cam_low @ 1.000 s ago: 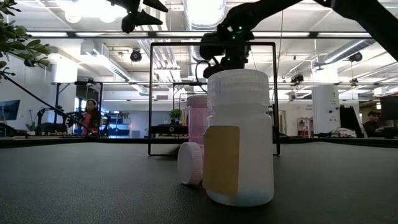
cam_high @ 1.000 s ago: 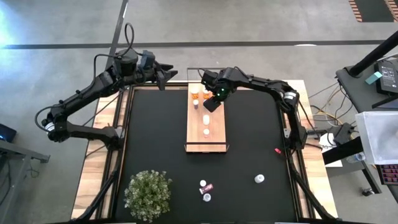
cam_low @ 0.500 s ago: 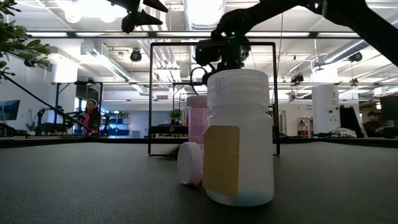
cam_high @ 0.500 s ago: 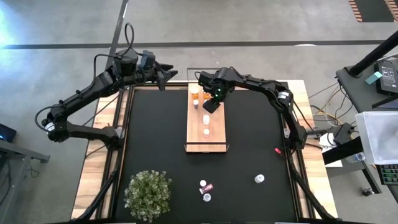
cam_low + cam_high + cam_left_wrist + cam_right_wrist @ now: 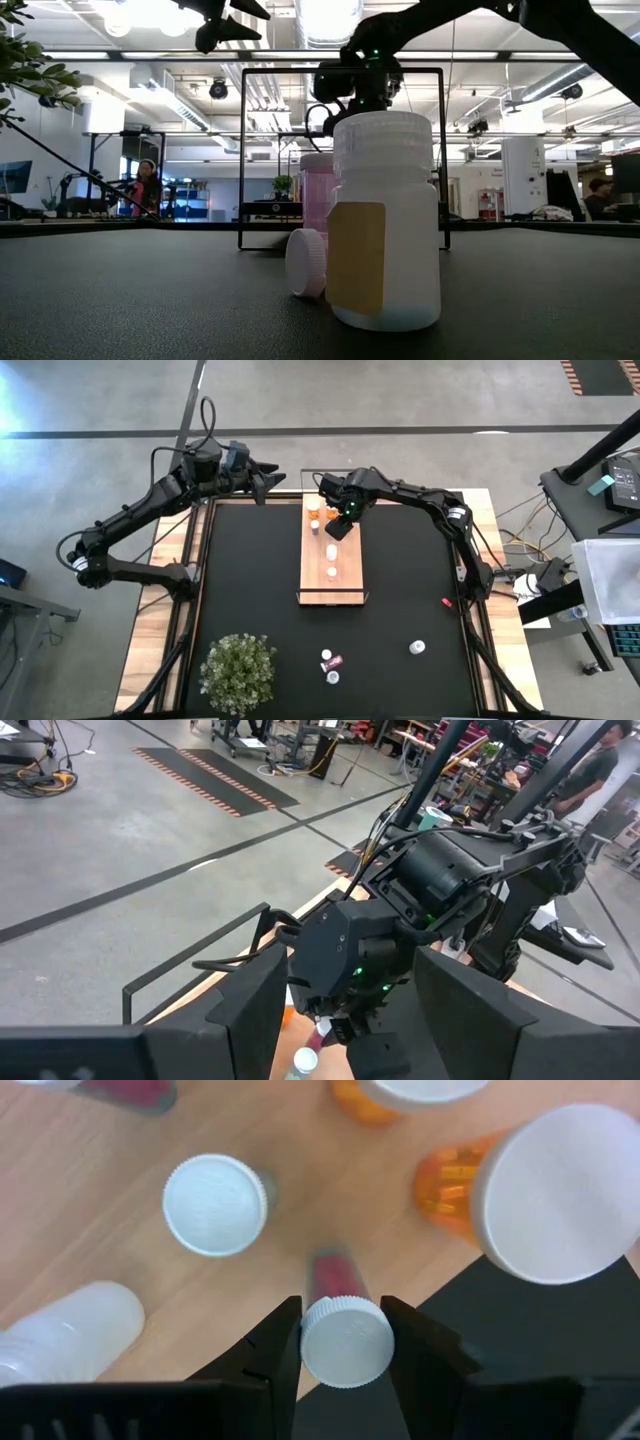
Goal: Pick and place medicine bottles onto shelf by color
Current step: Put the blue pill bottle aligned with the other blue pill bottles on the shelf
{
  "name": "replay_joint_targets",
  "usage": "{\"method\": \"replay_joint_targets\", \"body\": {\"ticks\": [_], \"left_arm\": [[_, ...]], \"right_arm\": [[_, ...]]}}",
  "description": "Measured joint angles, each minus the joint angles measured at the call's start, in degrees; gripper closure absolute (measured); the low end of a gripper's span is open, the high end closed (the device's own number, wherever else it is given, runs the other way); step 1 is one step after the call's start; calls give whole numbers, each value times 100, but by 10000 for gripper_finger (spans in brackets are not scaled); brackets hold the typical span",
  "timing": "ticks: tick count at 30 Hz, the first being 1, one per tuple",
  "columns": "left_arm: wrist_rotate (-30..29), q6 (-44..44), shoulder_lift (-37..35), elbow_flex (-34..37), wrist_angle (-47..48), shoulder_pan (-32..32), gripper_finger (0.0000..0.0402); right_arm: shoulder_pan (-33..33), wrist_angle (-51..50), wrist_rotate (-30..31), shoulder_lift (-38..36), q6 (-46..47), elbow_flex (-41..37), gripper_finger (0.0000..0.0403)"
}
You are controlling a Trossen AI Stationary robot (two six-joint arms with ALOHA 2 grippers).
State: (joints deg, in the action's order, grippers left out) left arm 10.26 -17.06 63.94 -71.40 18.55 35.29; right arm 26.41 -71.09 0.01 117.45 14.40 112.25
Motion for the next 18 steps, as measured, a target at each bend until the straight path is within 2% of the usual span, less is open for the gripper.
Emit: {"method": "replay_joint_targets", "body": {"ticks": [18], "left_arm": [[-1, -7, 0, 2, 0, 0, 199]], "right_arm": [[-2, 161, 1, -9, -91, -317, 280]]}}
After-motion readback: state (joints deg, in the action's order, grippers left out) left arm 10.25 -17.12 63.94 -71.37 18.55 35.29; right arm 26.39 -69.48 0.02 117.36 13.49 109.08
